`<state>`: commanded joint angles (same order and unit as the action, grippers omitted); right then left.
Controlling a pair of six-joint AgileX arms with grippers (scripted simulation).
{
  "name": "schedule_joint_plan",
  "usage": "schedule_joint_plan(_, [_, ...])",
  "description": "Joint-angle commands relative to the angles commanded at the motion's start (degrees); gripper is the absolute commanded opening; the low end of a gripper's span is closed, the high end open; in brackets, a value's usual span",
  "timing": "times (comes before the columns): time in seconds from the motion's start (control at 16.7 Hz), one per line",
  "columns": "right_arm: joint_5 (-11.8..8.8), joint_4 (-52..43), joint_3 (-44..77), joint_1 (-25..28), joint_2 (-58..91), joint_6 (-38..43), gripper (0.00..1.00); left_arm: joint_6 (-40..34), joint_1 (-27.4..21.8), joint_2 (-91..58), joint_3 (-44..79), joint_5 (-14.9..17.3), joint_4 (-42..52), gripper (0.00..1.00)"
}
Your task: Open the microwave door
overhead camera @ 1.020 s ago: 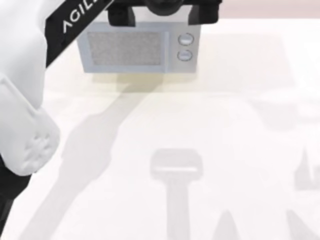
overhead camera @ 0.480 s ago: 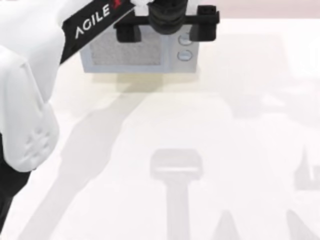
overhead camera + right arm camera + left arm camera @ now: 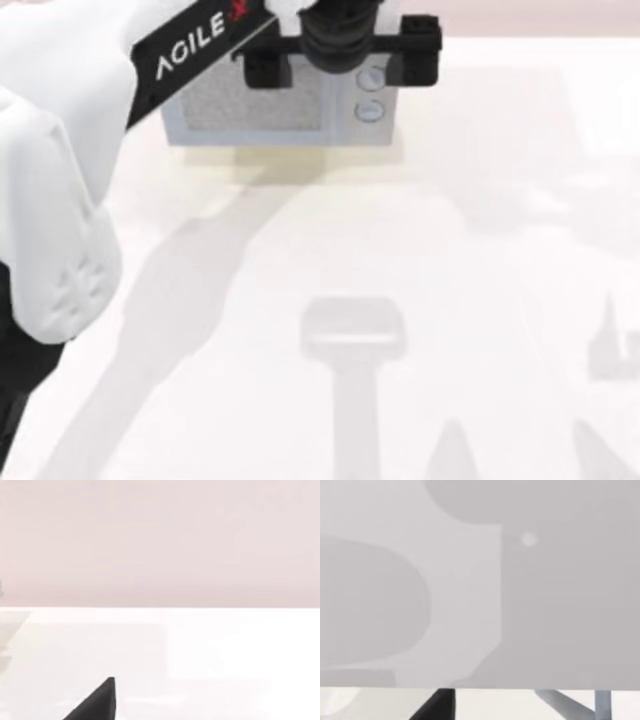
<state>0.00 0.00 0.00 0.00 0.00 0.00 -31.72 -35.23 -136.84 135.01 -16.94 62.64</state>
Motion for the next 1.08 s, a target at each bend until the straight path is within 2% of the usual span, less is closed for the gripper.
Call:
schedule_joint_plan(0.54, [0.0, 0.0, 0.0, 0.0, 0.0, 0.0, 1.00, 0.0, 0.0, 0.0, 0.0, 0.0, 0.0, 0.02])
schedule_joint_plan(1.02, [0.0, 0.0, 0.0, 0.0, 0.0, 0.0, 1.00, 0.0, 0.0, 0.0, 0.0, 0.0, 0.0, 0.00])
schedule_joint_plan(1.08, [0.0, 0.0, 0.0, 0.0, 0.0, 0.0, 1.00, -0.2, -1.7, 2.0, -1.7, 0.7, 0.0, 0.00])
